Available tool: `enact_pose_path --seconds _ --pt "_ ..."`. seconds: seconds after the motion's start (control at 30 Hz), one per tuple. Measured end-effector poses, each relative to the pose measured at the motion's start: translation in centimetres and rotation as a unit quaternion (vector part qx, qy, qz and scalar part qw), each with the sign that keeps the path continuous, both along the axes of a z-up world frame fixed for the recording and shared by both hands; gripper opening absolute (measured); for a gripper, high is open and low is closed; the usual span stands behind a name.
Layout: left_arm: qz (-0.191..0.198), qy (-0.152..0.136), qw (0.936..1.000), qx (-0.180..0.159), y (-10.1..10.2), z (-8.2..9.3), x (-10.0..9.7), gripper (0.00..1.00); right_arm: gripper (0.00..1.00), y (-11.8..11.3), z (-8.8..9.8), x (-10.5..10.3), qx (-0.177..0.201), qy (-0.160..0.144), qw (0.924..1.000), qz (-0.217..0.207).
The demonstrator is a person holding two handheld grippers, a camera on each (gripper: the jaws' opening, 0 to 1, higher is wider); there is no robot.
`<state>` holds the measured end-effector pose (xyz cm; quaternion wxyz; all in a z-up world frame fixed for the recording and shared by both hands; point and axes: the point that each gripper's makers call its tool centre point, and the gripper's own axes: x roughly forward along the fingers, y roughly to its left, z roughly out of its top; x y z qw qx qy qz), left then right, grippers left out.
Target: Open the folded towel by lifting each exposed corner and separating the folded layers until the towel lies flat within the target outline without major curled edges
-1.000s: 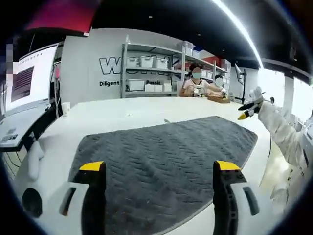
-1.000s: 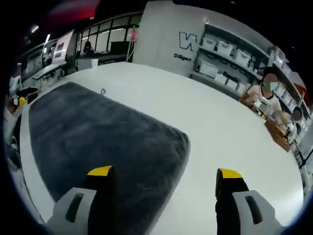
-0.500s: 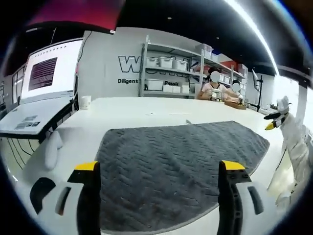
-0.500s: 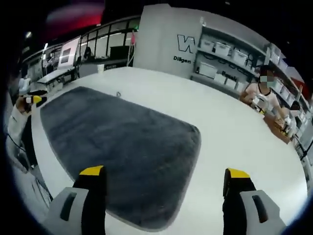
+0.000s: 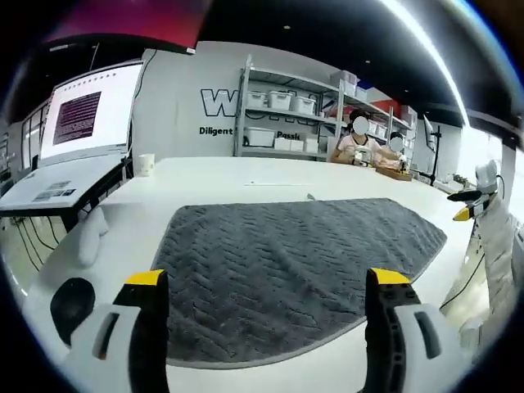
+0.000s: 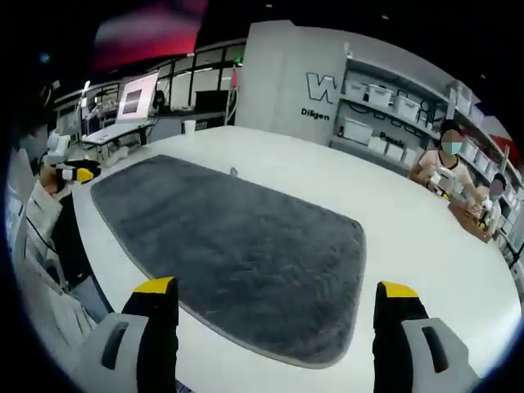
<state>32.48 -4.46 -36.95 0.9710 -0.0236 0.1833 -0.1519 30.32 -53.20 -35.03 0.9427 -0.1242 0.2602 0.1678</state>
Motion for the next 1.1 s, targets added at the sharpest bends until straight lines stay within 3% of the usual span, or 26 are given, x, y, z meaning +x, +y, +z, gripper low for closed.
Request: enact_pose_path --seconds 0.23,0.47,0.8,1.1 --pt "-0.023 0.000 0.9997 0.000 -2.4 0.0 -1.5 0.97 0.99 3.1 -0.6 -1.1 -0.019 0.003 0.9995 0.025" --pt "-0.052 0.012 0.9985 -0.010 -4.8 -1.1 -2.1 0.96 0.99 6.7 -2.2 -1.7 0.028 0.014 0.9979 0.057" --pt "-0.081 0.025 0.9964 -0.013 -6.5 -1.9 -2.6 0.96 0.98 7.3 -4.0 -2.0 0.048 0.031 0.9971 0.051" --pt "-0.081 0.026 0.9963 -0.014 -6.7 -1.9 -2.4 0.96 0.98 6.9 -4.5 -2.3 0.036 0.038 0.9978 0.041"
